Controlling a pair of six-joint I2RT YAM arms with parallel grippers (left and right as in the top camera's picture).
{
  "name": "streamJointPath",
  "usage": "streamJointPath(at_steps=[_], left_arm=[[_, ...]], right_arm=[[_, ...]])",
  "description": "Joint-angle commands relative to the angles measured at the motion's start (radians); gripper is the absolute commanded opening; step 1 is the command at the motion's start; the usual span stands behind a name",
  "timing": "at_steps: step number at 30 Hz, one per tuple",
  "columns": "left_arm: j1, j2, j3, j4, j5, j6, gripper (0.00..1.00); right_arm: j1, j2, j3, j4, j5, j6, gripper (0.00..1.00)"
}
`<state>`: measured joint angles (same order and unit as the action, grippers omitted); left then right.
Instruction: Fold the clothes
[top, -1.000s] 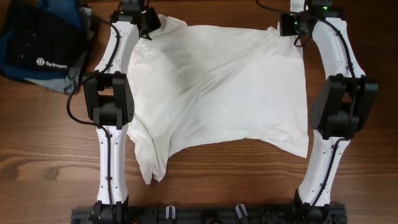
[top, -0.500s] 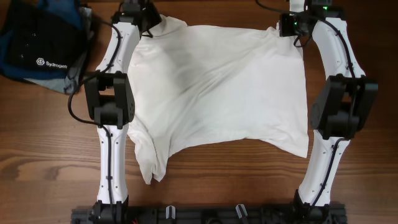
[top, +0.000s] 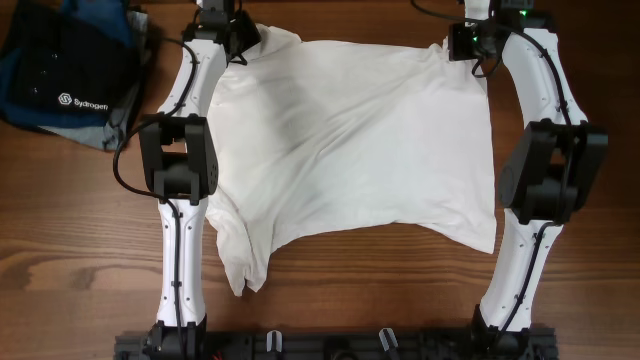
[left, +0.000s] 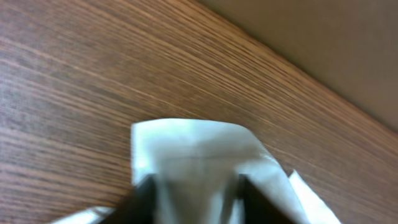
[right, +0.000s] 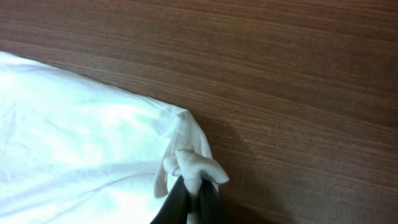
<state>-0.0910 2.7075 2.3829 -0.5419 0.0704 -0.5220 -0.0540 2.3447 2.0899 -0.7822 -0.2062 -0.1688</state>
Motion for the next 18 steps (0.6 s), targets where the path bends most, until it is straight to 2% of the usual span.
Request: streamJointPath(at_steps=[1,12,18], left_arm=[[0.022,0.054,0.0,0.023,0.026,-0.053,0.04],[0.013,0.002,0.0,0.082,0.03,-0.062,0.04],[-0.006,-0.069,0.0,0.086,0.002,0.002,0.04]], right_arm=[[0.001,-0.058,0.025,-0.008,-0.028,0.003,0.04],[0.0,-0.097,0.025,-0.004,-0.027,-0.013,0.04],[0.0,-0.098,0.025,0.0,-0.027,-0.013,0.04]])
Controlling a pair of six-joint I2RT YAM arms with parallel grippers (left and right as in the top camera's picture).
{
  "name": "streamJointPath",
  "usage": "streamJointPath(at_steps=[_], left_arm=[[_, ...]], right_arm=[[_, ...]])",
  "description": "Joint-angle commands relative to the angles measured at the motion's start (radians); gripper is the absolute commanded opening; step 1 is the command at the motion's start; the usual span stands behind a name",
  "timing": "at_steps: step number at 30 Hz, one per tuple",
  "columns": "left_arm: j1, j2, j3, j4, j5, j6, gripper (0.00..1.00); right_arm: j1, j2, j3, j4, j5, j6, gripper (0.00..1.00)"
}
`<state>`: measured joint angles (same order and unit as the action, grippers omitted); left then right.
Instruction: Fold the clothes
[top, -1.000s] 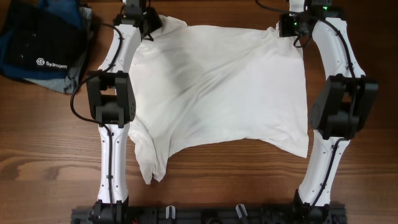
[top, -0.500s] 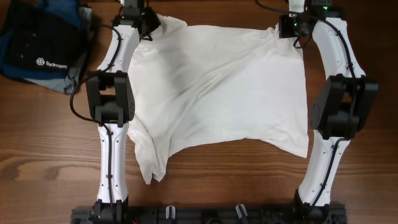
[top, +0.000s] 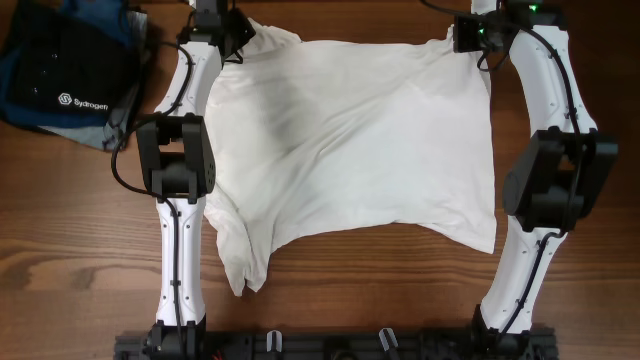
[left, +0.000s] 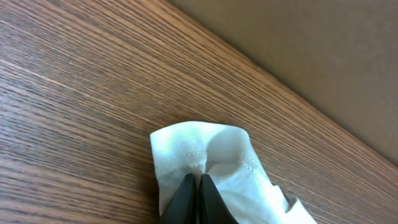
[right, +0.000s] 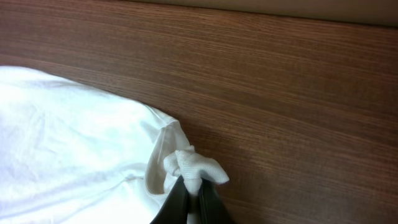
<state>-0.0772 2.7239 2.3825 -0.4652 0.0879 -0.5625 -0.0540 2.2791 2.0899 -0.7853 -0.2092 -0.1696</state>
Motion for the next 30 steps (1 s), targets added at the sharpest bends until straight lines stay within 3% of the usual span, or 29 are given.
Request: streamJointPath(at_steps=[1,6,14,30], left_arm=[[-0.023,-0.095,0.0,0.009,-0.031,0.051,0.04],[-0.046,-0.167,0.0,0.029,-0.107,0.127,0.04],[-0.051,-0.23,0.0,0.021,-0.168,0.14,0.04],[-0.05,-0.317,0.0,-0.369,-0.168,0.137,0.04]], right_arm=[[0.0,-0.032,0.025,0.003,-0.024,-0.011,0.04],[0.0,-0.032,0.025,0.005,-0.024,-0.011,0.04],[-0.005,-0.032,0.025,0.002,-0.025,0.011,0.04],[-0.059,-0.048,0.025,-0.256,-0.065,0.211,0.04]])
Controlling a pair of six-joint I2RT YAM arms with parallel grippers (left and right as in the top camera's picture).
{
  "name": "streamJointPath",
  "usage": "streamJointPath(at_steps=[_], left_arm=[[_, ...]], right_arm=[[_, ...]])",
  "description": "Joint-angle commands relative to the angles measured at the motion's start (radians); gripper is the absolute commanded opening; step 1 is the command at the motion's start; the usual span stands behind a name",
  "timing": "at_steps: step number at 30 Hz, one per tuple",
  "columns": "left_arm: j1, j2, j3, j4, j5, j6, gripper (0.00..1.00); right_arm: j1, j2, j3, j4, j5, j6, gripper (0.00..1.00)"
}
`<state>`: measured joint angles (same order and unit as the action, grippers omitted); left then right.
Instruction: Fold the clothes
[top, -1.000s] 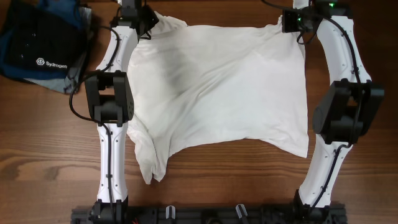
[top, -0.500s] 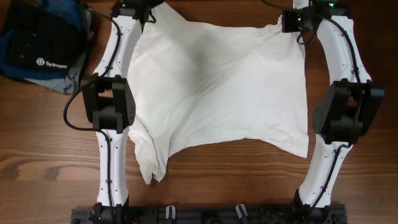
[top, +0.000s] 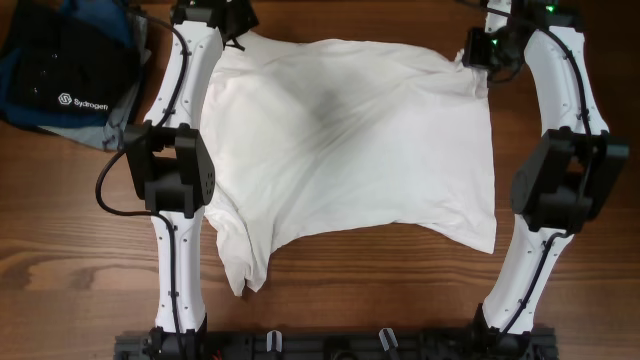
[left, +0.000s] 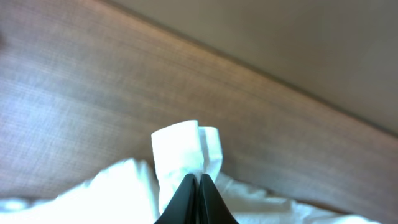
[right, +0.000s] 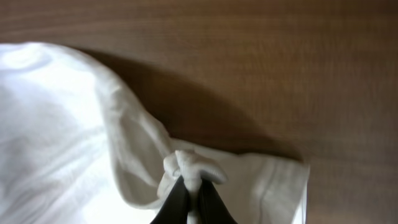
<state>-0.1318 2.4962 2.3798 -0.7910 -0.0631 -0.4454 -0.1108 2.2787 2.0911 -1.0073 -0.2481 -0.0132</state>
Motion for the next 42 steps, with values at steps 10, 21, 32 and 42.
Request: streamJointPath(at_steps=[10,21,32,42], left_arm=[[0.005,-0.178,0.003,-0.163,-0.018,0.019,0.04],[0.005,-0.193,0.003,-0.32,-0.035,0.019,0.04],[0.006,-0.192,0.003,-0.378,-0.039,0.019,0.04],[0.01,-0.192,0.003,-0.554,-0.031,0.019,0.04]], right_arm=[[-0.003,-0.056,0.024,-0.15,-0.105,0.068,0.04],[-0.018,-0.133,0.024,-0.131,-0.104,0.069,0.04],[-0.033,-0.137,0.024,-0.157,-0.105,0.068,0.04],[-0.033,-0.137,0.024,-0.167,-0.105,0.066,0.04]])
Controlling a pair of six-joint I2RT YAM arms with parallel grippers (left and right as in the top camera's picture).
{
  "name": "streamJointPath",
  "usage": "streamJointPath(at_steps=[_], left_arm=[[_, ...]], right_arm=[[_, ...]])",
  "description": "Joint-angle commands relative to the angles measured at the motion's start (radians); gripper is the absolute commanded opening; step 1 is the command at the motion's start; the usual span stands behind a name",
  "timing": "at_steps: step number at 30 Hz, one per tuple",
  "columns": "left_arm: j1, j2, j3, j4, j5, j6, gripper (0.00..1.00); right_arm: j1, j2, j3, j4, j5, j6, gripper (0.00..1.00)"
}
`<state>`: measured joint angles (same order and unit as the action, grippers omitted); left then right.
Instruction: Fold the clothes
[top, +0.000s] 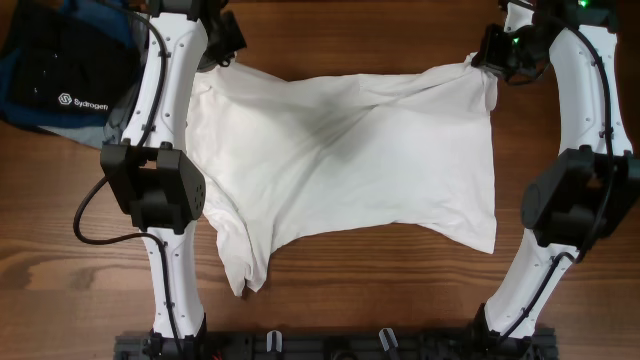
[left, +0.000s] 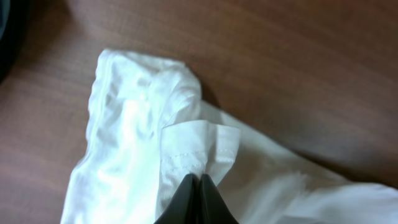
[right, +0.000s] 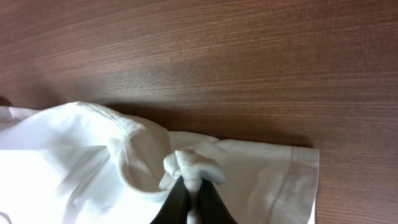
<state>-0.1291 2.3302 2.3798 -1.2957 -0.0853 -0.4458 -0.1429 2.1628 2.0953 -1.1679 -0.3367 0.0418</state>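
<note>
A white T-shirt (top: 350, 150) lies spread on the wooden table, its far edge lifted and drawn toward the near side. My left gripper (top: 216, 52) is shut on the shirt's far left corner, a hemmed fold (left: 196, 146) sticking out past the black fingertips (left: 186, 199). My right gripper (top: 492, 58) is shut on the far right corner, a bunched knob of fabric (right: 193, 165) pinched between its fingers (right: 180, 202). A sleeve (top: 240, 250) trails at the near left.
A dark blue garment pile (top: 65, 65) with a white logo sits at the far left of the table (top: 80, 250). The arms' bases stand along the near edge (top: 330, 345). Bare wood lies behind the shirt's lifted edge (top: 350, 30).
Both grippers, still shut on the far corners, have moved toward the near side. The shirt's far edge now sits lower on the table and sags between them.
At first the left jaws straddled the far left corner while the right pinched the far right corner. Then the left was shut on its corner too. Both corners then stood off the table, and now the far edge has come nearer.
</note>
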Motion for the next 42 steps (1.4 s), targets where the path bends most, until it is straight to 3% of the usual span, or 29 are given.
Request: streamJointPath(at_steps=[1,6,9,16,18,20,24,26,31,36,42], left_arm=[[0.006,-0.026,0.003,-0.074,0.006,0.019,0.04],[0.007,-0.026,0.003,-0.201,0.108,0.02,0.06],[0.007,-0.026,0.003,-0.27,0.154,0.02,0.15],[0.006,-0.026,0.003,-0.356,0.22,0.02,0.14],[0.006,-0.026,0.003,-0.354,0.22,0.019,0.26],[0.007,-0.026,0.003,-0.342,0.206,0.019,0.21],[0.02,0.007,0.003,-0.34,0.126,-0.016,0.26],[0.036,0.04,-0.001,-0.341,0.129,-0.019,0.16],[0.073,0.142,-0.007,-0.321,0.212,-0.033,0.2],[0.074,0.207,-0.007,-0.275,0.226,-0.031,0.09],[0.076,0.245,-0.007,-0.209,0.227,-0.033,0.18]], right_arm=[[-0.001,-0.021,0.02,-0.008,-0.016,0.011,0.04],[-0.001,-0.021,0.02,-0.042,-0.017,0.014,0.04],[-0.001,-0.021,0.02,-0.101,-0.018,0.023,0.04],[0.008,-0.02,0.019,-0.282,-0.032,0.093,0.04],[0.014,-0.02,0.019,-0.317,-0.031,0.092,0.04],[0.019,-0.02,0.019,-0.314,-0.031,0.092,0.04],[0.02,-0.02,0.019,-0.302,-0.031,0.092,0.04],[0.02,-0.02,0.019,-0.293,-0.031,0.092,0.04],[0.02,-0.02,0.019,-0.285,-0.031,0.092,0.04],[0.021,-0.02,0.019,-0.283,-0.031,0.092,0.04],[0.021,-0.02,0.019,-0.277,-0.032,0.092,0.04]])
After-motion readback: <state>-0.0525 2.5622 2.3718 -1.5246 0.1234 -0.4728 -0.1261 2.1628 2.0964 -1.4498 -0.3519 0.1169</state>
